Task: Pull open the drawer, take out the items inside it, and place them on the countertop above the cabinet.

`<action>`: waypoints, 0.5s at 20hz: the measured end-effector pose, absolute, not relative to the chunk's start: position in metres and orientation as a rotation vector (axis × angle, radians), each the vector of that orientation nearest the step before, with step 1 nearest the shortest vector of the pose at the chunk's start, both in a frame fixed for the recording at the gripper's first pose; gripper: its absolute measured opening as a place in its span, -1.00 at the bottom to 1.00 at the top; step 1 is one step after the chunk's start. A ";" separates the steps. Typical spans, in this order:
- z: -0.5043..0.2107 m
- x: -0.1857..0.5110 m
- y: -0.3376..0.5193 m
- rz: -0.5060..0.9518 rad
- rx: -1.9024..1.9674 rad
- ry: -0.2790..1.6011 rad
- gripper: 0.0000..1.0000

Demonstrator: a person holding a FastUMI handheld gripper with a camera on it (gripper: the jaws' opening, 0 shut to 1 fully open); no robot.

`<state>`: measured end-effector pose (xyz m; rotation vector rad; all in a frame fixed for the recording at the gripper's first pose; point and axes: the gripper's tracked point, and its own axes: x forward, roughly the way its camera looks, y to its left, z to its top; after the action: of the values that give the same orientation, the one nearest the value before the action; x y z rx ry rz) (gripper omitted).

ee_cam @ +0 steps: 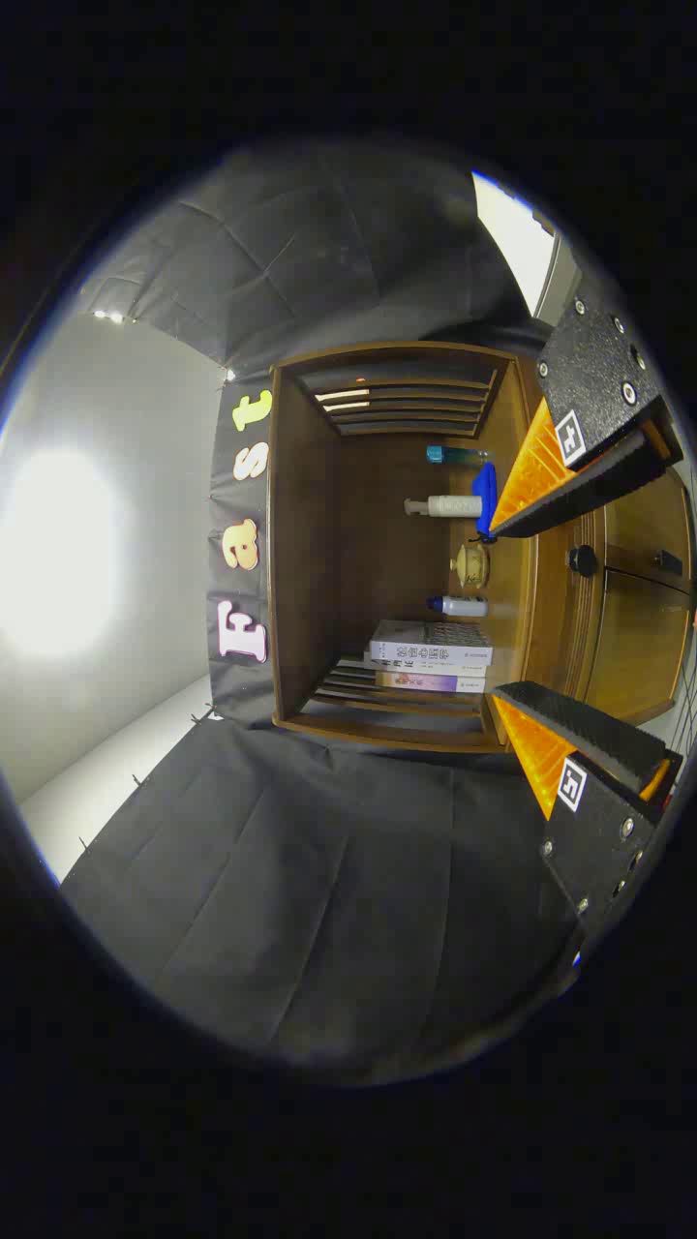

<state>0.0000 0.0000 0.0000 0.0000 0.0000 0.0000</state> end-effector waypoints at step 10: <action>0.001 -0.005 -0.002 -0.014 0.003 -0.019 0.86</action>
<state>-0.0053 -0.0024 0.0006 0.0035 -0.0191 -0.0142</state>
